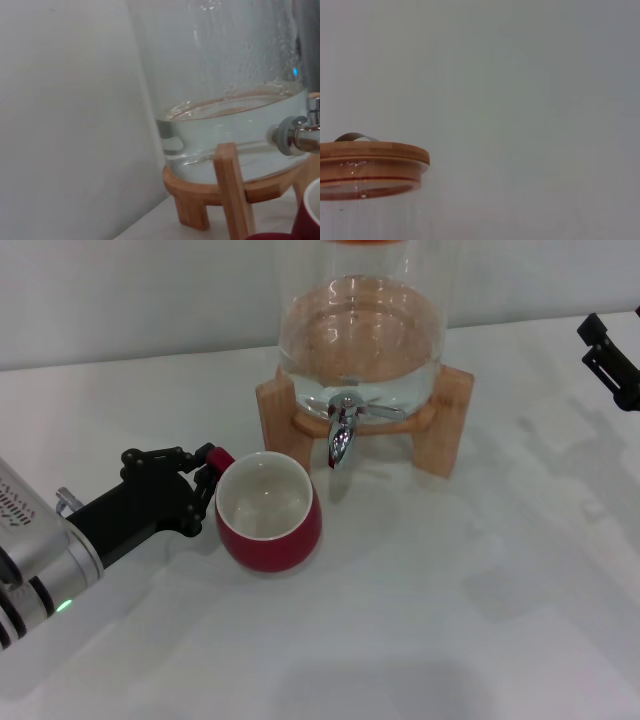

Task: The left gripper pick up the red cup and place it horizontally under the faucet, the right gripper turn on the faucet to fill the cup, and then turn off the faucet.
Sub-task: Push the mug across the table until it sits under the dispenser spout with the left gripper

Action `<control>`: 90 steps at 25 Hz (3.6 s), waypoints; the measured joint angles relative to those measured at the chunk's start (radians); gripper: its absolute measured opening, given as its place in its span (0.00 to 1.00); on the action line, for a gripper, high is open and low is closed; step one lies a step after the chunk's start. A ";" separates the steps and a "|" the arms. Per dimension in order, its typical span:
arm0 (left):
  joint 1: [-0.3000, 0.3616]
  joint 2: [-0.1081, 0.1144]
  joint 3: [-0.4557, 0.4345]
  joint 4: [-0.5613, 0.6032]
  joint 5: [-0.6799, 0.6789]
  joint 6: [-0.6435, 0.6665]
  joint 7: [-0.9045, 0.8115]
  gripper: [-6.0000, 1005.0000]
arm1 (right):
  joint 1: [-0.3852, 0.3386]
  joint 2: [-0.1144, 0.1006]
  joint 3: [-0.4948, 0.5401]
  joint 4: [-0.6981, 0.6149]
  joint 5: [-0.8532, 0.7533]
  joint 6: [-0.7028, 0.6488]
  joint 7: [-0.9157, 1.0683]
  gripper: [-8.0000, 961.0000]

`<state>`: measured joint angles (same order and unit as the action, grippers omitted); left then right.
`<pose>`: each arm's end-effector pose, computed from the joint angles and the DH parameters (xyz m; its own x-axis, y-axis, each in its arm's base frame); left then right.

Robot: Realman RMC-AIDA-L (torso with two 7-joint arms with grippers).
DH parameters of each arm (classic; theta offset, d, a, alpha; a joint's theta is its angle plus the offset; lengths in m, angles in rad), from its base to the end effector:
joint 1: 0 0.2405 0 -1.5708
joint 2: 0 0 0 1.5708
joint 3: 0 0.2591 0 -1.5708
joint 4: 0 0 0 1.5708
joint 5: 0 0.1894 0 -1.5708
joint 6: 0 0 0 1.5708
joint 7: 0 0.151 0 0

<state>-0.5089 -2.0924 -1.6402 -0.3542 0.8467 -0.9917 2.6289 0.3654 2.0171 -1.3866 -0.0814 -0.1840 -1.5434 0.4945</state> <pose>-0.2443 0.3413 -0.0728 0.8894 -0.0504 0.4543 0.2630 -0.7565 -0.5988 0.3125 0.2972 0.0532 0.5437 0.2580 -0.7986 -0.7372 -0.3080 -0.6014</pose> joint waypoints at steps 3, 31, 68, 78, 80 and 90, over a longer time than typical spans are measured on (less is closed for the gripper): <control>-0.002 0.000 0.006 0.000 0.000 0.001 -0.005 0.10 | 0.000 0.000 -0.001 0.000 0.000 -0.001 0.000 0.88; -0.040 0.000 0.106 0.007 -0.050 0.019 -0.021 0.10 | 0.000 0.000 -0.017 -0.011 0.000 -0.008 0.007 0.88; -0.026 -0.001 0.108 0.009 -0.044 0.045 -0.121 0.10 | 0.000 0.002 -0.024 -0.040 0.000 -0.006 0.007 0.88; -0.033 -0.001 0.116 0.009 -0.042 0.062 -0.148 0.10 | 0.001 0.002 -0.028 -0.040 0.000 -0.009 0.010 0.88; -0.034 0.000 0.123 0.009 -0.042 0.067 -0.150 0.10 | 0.001 0.002 -0.028 -0.040 0.000 -0.009 0.010 0.88; -0.039 0.001 0.136 0.000 -0.041 0.083 -0.168 0.10 | 0.002 0.003 -0.029 -0.040 0.000 -0.011 0.012 0.88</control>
<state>-0.5483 -2.0909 -1.5047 -0.3541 0.8059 -0.9086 2.4611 0.3676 2.0199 -1.4157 -0.1212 -0.1840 -1.5540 0.5063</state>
